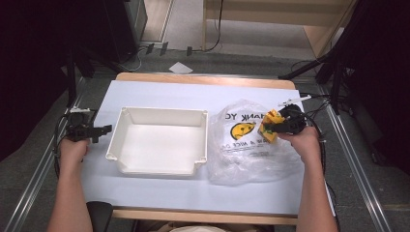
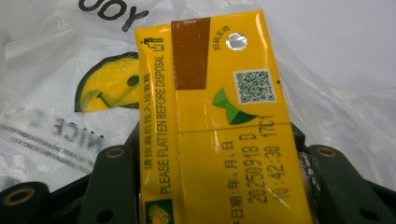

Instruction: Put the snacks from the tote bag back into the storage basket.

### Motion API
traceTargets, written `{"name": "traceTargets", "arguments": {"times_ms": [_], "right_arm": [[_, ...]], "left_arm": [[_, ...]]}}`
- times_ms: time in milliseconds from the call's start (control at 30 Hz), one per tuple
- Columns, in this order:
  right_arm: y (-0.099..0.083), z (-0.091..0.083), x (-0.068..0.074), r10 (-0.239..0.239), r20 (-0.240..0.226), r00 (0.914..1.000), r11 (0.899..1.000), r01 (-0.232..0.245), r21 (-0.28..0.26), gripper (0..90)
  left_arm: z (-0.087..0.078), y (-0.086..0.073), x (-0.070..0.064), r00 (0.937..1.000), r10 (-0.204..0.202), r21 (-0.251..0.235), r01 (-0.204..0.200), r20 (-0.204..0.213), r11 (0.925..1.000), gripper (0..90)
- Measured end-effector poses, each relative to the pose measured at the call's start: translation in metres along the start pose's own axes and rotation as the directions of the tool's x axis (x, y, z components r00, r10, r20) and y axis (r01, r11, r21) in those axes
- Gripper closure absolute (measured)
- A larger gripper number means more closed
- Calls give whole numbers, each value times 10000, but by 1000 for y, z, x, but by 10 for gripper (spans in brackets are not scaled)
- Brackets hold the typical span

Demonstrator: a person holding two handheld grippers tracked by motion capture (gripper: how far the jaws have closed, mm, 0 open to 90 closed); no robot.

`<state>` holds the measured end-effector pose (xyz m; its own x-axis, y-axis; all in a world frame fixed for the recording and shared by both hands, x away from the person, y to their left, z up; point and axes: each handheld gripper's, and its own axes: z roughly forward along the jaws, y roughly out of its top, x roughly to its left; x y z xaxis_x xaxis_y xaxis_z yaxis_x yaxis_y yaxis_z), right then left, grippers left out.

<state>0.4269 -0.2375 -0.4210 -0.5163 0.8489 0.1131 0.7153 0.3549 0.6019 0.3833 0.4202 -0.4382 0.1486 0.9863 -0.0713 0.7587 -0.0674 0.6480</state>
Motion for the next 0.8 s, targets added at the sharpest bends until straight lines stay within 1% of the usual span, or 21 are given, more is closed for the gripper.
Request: {"name": "traceTargets", "arguments": {"times_ms": [200, 367, 500, 533, 567, 600, 700, 767, 800], "right_arm": [[3, -6, 1, 45, -17, 10000, 10000, -45, -12, 505], [6, -11, 4, -21, -23, 10000, 10000, 21, -17, 505], [8, -14, 6, 12, -166, 9999, 10000, -13, -53, 505], [11, -16, 10, -118, -111, 9999, 9999, 118, -20, 506], [11, -16, 10, -118, -111, 9999, 9999, 118, -20, 506], [13, -18, 13, -178, -161, 9997, 9998, 178, -33, 506], [16, -19, 17, -213, -246, 9995, 9998, 212, -33, 507], [19, -20, 23, -382, -306, 9988, 9993, 384, 48, 507], [19, -20, 23, -382, -306, 9988, 9993, 384, 48, 507]], "left_arm": [[1, 0, 0, 10000, -1, -2, 1, 15, 10000, 217], [1, 0, 0, 10000, 23, 29, -22, -30, 10000, 217], [0, 1, 0, 9999, 92, 68, -91, -122, 9999, 217], [1, 1, 0, 9999, 84, 78, -83, -103, 9999, 217], [1, 1, 0, 9999, 84, 78, -83, -103, 9999, 217], [1, 1, 0, 9998, 153, 118, -151, -111, 9998, 217], [2, 1, -1, 9999, 130, 117, -129, -73, 9998, 217], [3, 1, -1, 9999, 97, 100, -97, -61, 9999, 218], [3, 1, -1, 9999, 97, 100, -97, -61, 9999, 218]]}}
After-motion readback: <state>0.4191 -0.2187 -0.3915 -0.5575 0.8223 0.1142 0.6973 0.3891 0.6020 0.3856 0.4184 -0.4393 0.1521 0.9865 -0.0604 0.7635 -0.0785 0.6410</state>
